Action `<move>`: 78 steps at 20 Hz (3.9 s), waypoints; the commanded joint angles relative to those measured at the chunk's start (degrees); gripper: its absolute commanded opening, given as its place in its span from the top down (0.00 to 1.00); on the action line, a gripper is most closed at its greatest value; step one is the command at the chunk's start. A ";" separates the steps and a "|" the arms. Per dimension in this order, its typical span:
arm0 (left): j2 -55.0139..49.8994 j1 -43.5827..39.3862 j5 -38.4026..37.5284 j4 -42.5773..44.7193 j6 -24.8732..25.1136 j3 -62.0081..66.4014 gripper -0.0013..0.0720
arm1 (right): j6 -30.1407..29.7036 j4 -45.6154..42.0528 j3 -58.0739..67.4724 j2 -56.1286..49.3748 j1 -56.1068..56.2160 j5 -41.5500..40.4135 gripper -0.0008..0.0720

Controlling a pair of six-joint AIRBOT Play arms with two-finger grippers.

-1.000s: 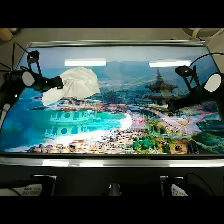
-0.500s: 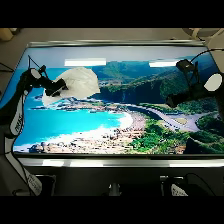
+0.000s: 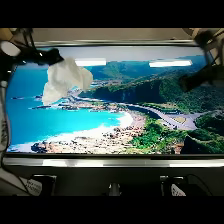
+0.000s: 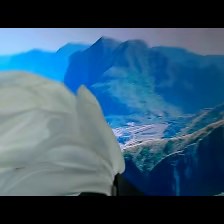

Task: Fold the shirts.

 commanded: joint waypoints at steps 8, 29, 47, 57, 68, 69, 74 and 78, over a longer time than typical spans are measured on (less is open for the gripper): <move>26.75 -28.94 -6.21 -1.46 7.61 -15.30 0.95 | 6.12 -2.34 9.42 21.53 0.04 9.03 0.09; 18.08 6.10 -7.69 7.96 -2.43 -52.17 0.05 | 0.81 26.40 -41.94 8.15 0.04 13.49 0.04; 10.60 -4.92 12.98 -3.80 0.31 -59.91 0.95 | -6.25 45.00 -60.85 7.45 0.17 0.02 0.02; 18.78 -4.92 12.50 -3.82 0.26 -59.89 0.95 | -7.54 54.21 -59.30 -0.13 21.11 -20.39 0.68; 53.68 -4.92 9.57 8.70 4.59 -21.62 0.95 | -5.22 14.08 11.41 17.40 7.56 -3.85 0.96; 55.49 -4.92 9.94 8.57 4.46 -18.08 0.95 | -1.31 13.66 15.43 19.08 7.54 -3.89 0.96; 60.08 -4.92 6.99 8.46 0.46 -14.93 0.95 | 6.08 13.75 18.40 23.74 7.56 5.07 0.96; 58.84 -4.92 -2.47 8.59 0.04 -14.95 0.95 | 6.84 10.05 18.40 23.04 7.56 10.38 0.96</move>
